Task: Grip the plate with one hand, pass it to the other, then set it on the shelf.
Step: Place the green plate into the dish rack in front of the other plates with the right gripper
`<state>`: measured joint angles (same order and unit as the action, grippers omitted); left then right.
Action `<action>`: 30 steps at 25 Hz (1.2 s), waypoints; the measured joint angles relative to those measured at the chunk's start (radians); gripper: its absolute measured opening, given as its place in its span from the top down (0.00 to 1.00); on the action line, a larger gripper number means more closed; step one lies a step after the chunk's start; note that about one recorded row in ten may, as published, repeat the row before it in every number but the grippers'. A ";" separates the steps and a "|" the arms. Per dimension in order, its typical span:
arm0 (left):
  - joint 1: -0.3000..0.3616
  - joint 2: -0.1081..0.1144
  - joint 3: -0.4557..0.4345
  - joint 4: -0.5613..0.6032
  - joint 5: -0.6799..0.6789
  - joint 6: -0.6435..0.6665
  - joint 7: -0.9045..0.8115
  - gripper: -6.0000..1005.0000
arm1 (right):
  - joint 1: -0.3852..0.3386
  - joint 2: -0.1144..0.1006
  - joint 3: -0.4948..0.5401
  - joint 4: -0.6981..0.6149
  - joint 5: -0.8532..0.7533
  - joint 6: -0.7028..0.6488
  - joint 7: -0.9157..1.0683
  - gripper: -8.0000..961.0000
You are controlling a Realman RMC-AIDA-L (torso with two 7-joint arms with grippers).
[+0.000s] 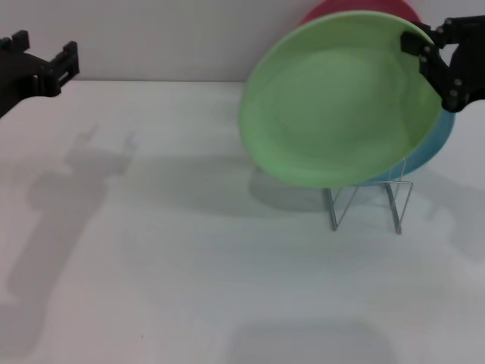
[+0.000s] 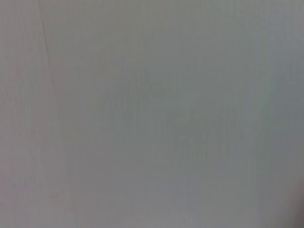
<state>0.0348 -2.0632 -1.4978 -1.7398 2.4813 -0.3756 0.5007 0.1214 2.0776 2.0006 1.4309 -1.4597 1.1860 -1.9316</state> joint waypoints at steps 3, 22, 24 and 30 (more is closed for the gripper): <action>-0.009 -0.001 0.007 0.021 -0.001 0.001 0.000 0.35 | 0.003 -0.001 0.029 -0.029 0.015 0.026 -0.043 0.94; -0.041 -0.003 0.057 0.082 -0.027 0.001 -0.002 0.35 | 0.021 -0.004 0.173 -0.113 0.029 0.146 -0.202 0.94; -0.042 -0.003 0.064 0.083 -0.027 0.001 -0.002 0.35 | 0.023 -0.005 0.190 -0.129 0.028 0.157 -0.219 0.94; -0.051 -0.003 0.073 0.084 -0.026 0.001 -0.002 0.35 | 0.033 -0.004 0.228 -0.172 0.046 0.166 -0.245 0.94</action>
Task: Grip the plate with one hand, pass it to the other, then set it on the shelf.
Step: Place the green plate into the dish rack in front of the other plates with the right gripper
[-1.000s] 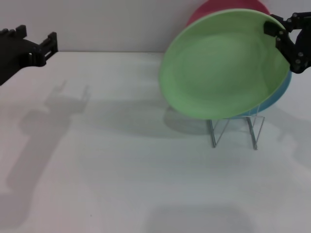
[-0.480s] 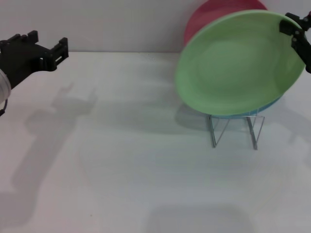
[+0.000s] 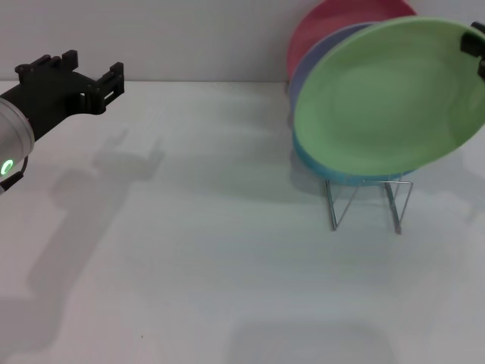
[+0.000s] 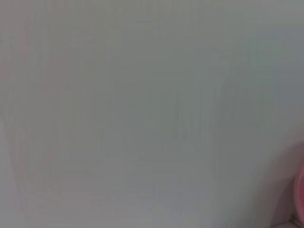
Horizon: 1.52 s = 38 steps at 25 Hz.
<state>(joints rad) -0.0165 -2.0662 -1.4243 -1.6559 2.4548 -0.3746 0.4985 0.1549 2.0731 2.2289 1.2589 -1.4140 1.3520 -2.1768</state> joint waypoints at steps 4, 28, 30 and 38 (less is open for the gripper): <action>-0.007 0.000 0.002 0.001 0.001 -0.004 0.000 0.35 | 0.015 0.000 0.025 -0.029 0.004 0.019 -0.006 0.94; -0.049 0.001 0.004 0.044 0.001 -0.007 0.005 0.35 | 0.025 0.004 0.038 -0.170 -0.049 -0.001 -0.100 0.93; -0.053 0.002 0.004 0.050 0.001 -0.007 0.004 0.35 | 0.028 0.003 0.039 -0.203 -0.055 -0.006 -0.101 0.93; -0.085 0.001 0.002 0.086 0.001 -0.007 0.003 0.35 | 0.034 0.002 0.043 -0.269 -0.057 -0.019 -0.123 0.73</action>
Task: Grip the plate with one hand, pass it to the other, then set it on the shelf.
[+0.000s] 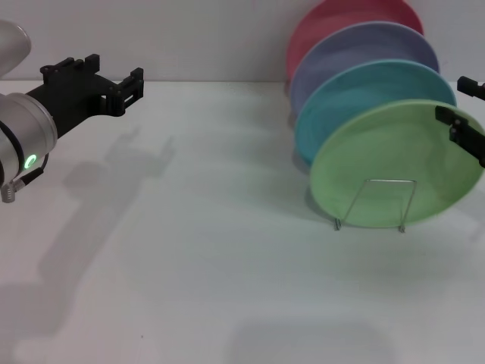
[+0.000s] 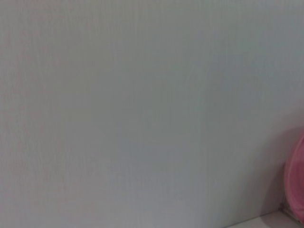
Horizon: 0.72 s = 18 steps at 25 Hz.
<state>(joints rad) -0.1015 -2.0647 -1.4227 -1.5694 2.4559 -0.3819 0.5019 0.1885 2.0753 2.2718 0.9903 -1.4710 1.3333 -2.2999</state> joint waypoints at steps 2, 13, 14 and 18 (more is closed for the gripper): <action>-0.005 0.000 0.000 0.007 0.000 0.000 0.000 0.35 | 0.001 -0.001 -0.001 -0.005 0.000 0.000 0.000 0.65; -0.002 0.000 0.000 0.018 0.004 0.026 0.008 0.35 | -0.019 0.005 0.073 -0.084 0.190 0.229 0.044 0.36; -0.002 0.000 0.000 0.018 0.004 0.026 0.008 0.35 | -0.019 0.005 0.073 -0.084 0.190 0.229 0.044 0.36; 0.035 0.001 0.042 0.061 0.009 0.228 0.033 0.35 | -0.022 0.010 0.194 -0.281 0.477 0.283 -0.094 0.36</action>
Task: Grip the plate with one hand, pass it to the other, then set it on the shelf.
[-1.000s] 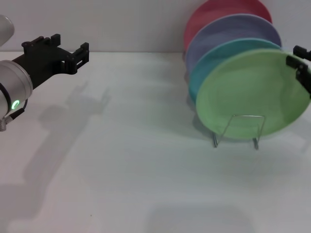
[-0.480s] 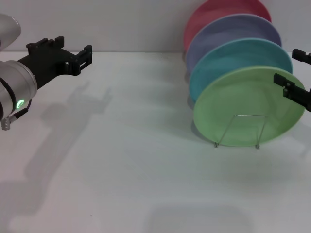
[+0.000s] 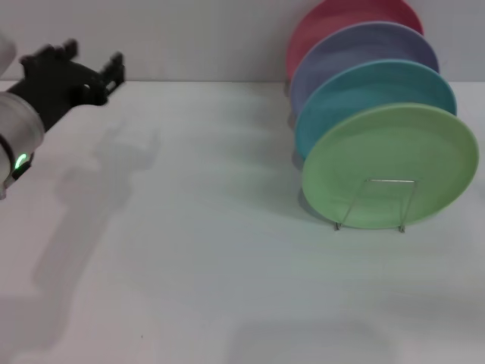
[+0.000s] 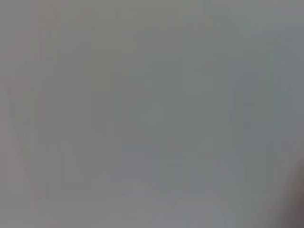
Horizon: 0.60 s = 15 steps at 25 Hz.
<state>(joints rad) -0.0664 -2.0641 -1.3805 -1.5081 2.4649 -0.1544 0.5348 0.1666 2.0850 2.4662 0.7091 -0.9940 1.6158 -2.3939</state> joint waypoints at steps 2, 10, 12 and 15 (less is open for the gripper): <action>0.025 0.001 0.065 0.081 0.001 0.223 0.002 0.35 | 0.006 0.003 0.058 -0.120 0.169 -0.006 -0.056 0.36; -0.176 -0.012 0.303 0.969 -0.008 1.431 -0.256 0.35 | 0.014 0.007 0.152 -0.360 0.518 -0.137 -0.138 0.36; -0.246 -0.013 0.316 1.204 -0.008 1.637 -0.408 0.35 | 0.018 0.007 0.153 -0.382 0.554 -0.185 -0.154 0.36; -0.260 -0.008 0.288 1.386 -0.009 1.763 -0.518 0.35 | 0.023 0.007 0.154 -0.400 0.574 -0.242 -0.174 0.36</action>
<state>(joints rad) -0.3267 -2.0725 -1.0926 -0.1218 2.4559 1.6085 0.0170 0.1901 2.0924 2.6198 0.3094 -0.4202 1.3742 -2.5679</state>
